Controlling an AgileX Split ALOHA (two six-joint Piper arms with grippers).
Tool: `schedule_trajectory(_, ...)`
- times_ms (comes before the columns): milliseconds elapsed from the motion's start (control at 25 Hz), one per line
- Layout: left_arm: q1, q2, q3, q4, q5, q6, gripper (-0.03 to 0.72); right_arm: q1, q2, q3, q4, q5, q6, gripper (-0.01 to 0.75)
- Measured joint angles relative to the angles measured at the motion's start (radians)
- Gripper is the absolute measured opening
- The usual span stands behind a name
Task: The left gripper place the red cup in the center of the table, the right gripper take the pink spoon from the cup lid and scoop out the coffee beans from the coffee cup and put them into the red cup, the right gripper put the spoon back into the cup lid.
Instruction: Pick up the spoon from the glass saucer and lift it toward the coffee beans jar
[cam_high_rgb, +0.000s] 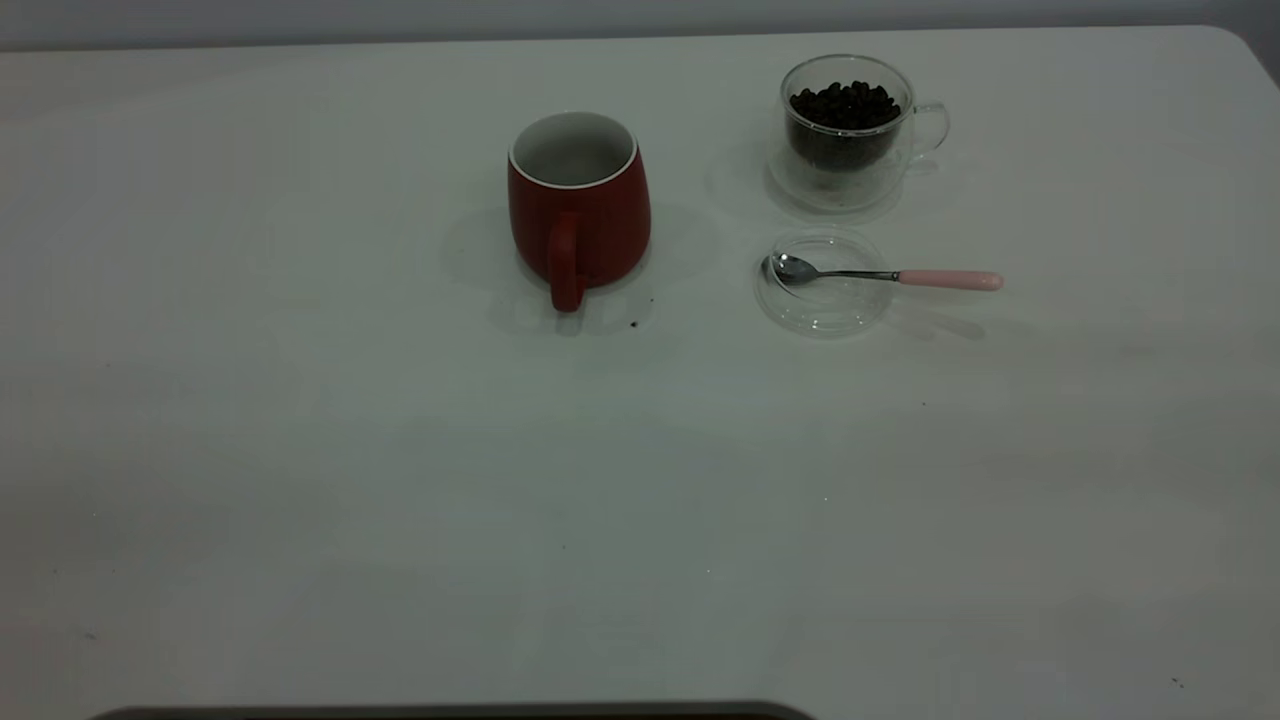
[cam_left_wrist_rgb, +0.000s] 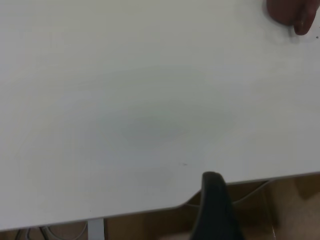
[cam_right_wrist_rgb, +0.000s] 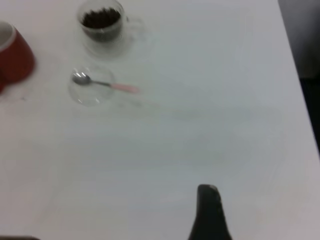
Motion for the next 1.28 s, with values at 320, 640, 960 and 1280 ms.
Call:
schedule_trajectory(320,0.0,0.0,0.0,0.0,0.0,0.0,0.588,0.0,0.449,-0.101,0.152,-0.212,-0.072,0.703)
schedule_trajectory(640,0.0,0.0,0.0,0.0,0.0,0.0,0.588,0.0,1.085,-0.272,0.379,-0.316,-0.254,0.703)
schedule_trajectory(960,0.0,0.0,0.0,0.0,0.0,0.0,0.588,0.0,1.485,-0.329,0.568,-0.429,-0.278,0.703)
schedule_trajectory(1280,0.0,-0.001,0.0,0.0,0.0,0.0,0.588,-0.057,1.612,-0.272,0.869,-0.514,-0.526,0.703)
